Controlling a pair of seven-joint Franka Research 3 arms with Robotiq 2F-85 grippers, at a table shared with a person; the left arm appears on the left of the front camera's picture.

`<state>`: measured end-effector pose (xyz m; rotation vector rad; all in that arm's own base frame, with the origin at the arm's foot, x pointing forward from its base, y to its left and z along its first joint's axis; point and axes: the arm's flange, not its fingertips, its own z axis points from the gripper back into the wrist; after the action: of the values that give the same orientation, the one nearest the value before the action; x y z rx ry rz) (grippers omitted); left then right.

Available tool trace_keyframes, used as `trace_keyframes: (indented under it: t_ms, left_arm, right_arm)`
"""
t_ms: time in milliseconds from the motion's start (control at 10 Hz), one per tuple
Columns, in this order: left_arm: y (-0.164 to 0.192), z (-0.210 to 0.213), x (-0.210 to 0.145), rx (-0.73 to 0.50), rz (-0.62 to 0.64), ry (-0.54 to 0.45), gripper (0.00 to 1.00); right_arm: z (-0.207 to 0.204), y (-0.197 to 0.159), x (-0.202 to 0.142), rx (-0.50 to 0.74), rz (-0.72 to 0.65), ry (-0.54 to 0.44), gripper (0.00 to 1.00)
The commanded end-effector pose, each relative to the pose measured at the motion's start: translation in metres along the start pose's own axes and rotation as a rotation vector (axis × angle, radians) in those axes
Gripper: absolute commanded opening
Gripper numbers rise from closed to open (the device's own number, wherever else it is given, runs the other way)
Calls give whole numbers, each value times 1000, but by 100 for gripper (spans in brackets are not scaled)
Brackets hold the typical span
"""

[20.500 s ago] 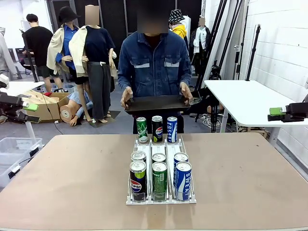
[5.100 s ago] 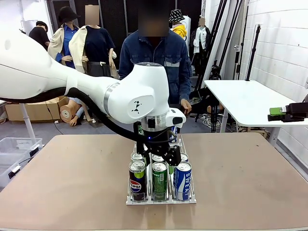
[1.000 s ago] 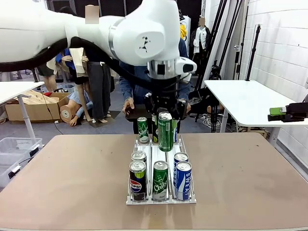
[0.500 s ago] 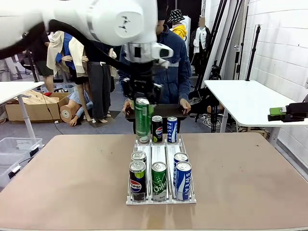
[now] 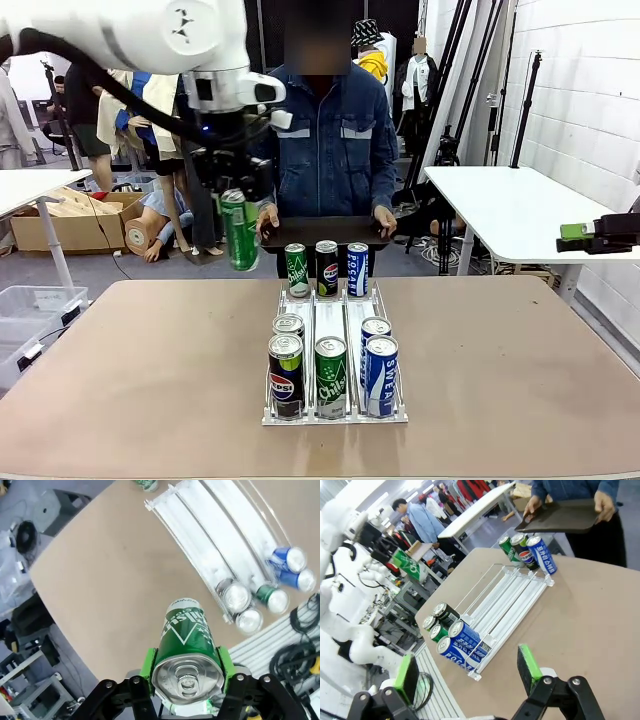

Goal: Retrieve and hand over the desired beverage to the person.
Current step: Pick up a can of the same type that the person held from the Automatic Can Dispenser.

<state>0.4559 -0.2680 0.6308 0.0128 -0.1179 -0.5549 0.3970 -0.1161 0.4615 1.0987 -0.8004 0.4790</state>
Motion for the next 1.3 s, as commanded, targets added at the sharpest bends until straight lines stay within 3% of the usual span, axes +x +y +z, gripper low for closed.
trace_keyframes:
  t_ms: [0,400,600,700,1200]
  left_arm:
    - [28,-10,-34,-51,-29,27,16]
    - [65,-10,-62,-37,22,-2,16]
    - [67,-11,-60,-83,12,-21,16]
    - [67,-11,-56,-29,48,30,16]
    - [67,-11,-56,-29,48,30,16]
  right_arm:
    - [0,1,0,5,-3,6,100]
    - [0,1,0,5,-3,6,100]
    - [0,1,0,5,-3,6,100]
    - [0,1,0,5,-3,6,100]
    - [0,1,0,5,-3,6,100]
